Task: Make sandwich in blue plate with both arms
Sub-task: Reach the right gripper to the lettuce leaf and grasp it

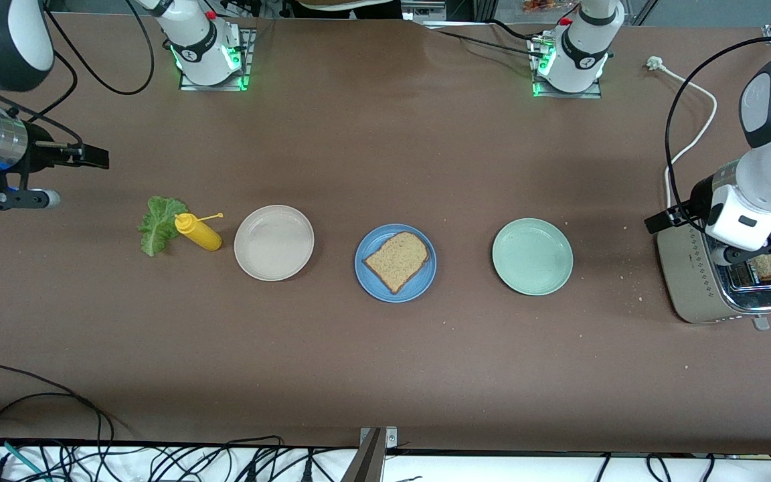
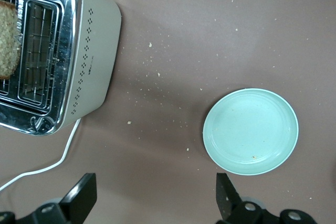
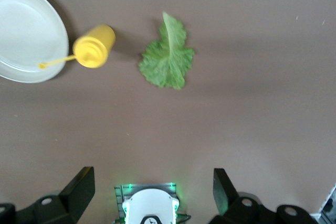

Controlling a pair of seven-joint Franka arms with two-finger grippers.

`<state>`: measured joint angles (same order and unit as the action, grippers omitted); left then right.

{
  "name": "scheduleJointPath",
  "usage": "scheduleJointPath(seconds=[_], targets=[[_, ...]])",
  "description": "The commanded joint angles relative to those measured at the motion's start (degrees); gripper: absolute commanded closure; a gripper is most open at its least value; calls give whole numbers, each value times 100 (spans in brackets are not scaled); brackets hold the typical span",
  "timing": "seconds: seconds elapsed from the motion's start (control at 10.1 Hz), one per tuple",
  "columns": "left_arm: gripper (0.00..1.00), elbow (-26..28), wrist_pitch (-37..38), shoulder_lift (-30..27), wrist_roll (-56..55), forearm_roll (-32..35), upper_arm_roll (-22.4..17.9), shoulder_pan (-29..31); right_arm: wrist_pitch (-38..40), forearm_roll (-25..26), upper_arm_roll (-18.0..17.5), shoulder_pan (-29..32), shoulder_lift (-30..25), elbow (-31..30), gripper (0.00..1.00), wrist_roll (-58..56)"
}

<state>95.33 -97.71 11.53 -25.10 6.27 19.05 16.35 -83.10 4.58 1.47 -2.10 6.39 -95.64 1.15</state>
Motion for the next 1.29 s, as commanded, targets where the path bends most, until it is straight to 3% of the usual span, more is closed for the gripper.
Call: scheduleJointPath(seconds=[0.0,0.3,0.4,0.7,1.09,1.19], targets=[[0,-23,121,-81,145,94,47,70,-755,166,274,17,-112,-1216,0,44],[0,-32,121,-81,145,120,46,70,-3080,157,634,26,89,-2448,0,52],[0,-32,121,-72,145,120,46,70,-3672,140,766,26,378,-2582,0,52],[0,-23,121,-72,145,120,46,79,-4589,17,820,87,1134,-2600,0,271],[0,-23,121,-81,137,120,55,70,-5688,-1115,820,78,1935,-2583,1,430],[0,-23,121,-81,137,120,55,70,-5717,-1265,820,78,2041,-2539,17,430]])
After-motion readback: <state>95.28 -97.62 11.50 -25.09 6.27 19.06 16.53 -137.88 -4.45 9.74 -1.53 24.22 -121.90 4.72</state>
